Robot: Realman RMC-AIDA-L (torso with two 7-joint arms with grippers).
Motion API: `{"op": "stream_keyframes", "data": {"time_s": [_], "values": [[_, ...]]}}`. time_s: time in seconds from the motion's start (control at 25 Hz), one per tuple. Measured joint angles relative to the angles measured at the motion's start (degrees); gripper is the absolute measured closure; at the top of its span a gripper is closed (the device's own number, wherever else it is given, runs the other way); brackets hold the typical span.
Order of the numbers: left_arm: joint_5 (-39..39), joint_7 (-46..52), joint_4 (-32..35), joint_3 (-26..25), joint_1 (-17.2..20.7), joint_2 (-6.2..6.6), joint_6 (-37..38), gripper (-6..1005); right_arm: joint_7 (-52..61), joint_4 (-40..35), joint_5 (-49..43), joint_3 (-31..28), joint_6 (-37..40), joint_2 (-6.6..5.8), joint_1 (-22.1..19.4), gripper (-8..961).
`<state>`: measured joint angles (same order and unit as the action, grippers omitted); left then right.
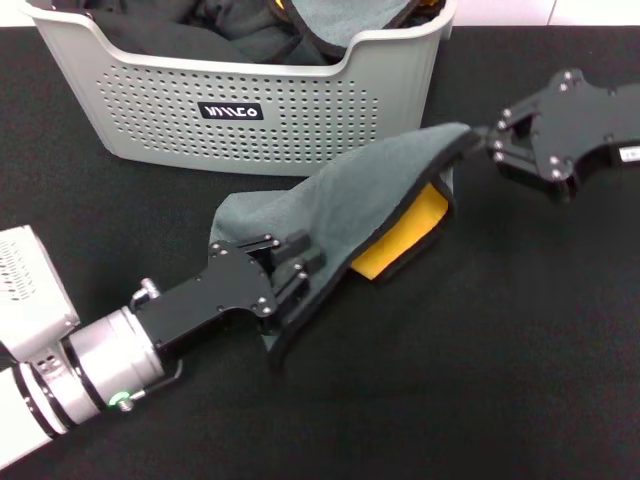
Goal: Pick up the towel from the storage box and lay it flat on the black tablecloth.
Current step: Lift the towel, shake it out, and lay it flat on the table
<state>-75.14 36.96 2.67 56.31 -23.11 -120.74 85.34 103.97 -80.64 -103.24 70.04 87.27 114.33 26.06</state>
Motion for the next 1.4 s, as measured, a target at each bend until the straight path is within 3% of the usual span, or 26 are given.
{"op": "stream_keyframes", "data": {"time_s": [0.28,0.48,0.72,0.92,1.16,1.4], "values": [[-0.3,-0.9,-5.5,0.0,-4.3,-0.14,6.5,824,-0.3,2.1,-0.6,3.5,-5.4,1.1,4.2,941],[0.7,-2.8,-5.4,-0.5,-3.7,-0.12,13.8,590,-0.3,4.8,-1.9,4.7,-6.9,1.21,6.7,942],[2.2,-7.7,-6.7,-0.7,-3.3,-0.1,11.9,478,0.0,6.9,-2.2,5.0,-7.6,1.37,9.8,941],[7.6,-16.5,-12.7,-1.5,-4.0,-0.11,10.7,474,0.3,7.0,-2.2,5.2,-7.6,1.5,12.2,941],[7.9,-19.7,-15.3,-7.5,-3.9,-0.11,8.7,442,0.7,8.8,-2.2,6.2,-8.1,1.51,14.7,941],[7.2,-21.4,-16.2,-8.7,-3.8,-0.1,7.3,424,0.7,9.1,-2.1,6.7,-9.0,1.57,15.3,942]]}}
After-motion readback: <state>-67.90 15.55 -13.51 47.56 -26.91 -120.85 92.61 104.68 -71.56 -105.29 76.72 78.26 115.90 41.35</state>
